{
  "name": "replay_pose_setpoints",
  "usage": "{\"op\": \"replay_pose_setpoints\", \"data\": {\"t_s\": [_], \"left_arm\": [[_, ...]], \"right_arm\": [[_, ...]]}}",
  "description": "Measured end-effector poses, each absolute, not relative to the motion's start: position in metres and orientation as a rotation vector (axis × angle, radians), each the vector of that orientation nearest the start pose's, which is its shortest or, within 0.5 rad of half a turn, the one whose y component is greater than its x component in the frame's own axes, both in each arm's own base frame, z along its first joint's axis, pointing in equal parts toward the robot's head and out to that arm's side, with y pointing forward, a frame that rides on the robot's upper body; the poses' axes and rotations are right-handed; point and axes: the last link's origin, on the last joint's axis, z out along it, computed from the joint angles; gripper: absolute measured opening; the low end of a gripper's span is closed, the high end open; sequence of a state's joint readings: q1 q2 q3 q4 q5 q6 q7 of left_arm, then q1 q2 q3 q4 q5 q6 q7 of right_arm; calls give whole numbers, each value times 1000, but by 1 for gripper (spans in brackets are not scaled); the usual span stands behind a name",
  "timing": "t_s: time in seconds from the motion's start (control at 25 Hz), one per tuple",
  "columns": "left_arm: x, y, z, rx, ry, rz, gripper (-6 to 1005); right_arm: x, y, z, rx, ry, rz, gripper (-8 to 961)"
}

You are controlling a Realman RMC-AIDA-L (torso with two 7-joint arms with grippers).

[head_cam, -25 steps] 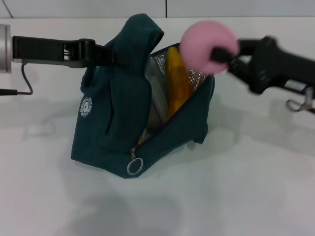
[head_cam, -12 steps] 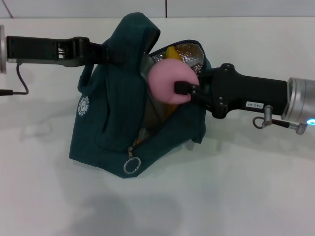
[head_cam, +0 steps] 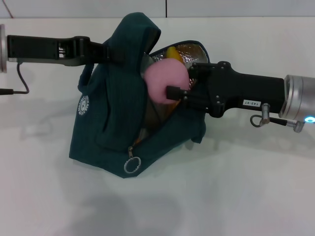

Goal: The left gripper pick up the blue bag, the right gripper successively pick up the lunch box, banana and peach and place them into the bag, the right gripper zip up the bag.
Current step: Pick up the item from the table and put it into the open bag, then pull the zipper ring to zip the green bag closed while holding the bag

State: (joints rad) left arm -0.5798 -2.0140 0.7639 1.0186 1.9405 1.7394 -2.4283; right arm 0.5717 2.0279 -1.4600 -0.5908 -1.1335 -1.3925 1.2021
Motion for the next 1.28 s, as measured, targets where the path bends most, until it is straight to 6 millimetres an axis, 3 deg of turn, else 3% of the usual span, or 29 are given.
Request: {"op": "replay_pose_setpoints", "data": {"t_s": [0.32,0.56,0.84,1.04,1.28], "left_arm": [[-200,353,73,-2604,-1515,-753,47],[-202,352,74,-2598,-1522,-752,47],[-204,351,74,-2595,-1526,-751,47],[-203,351,73,-2599,-1521,-752,47],[-200,352,71,-2608,-1516,-755,47]], "right_arm": [[173,341,-36,-2726,321,1144,669],[186,340,-19,-2599,466,1258,739],[245,325,3,-2328,1010,1377,733],[262,311,-10,-2276,1232,1404,731],[252,317,-35,-2302,1436,1375,730]]}}
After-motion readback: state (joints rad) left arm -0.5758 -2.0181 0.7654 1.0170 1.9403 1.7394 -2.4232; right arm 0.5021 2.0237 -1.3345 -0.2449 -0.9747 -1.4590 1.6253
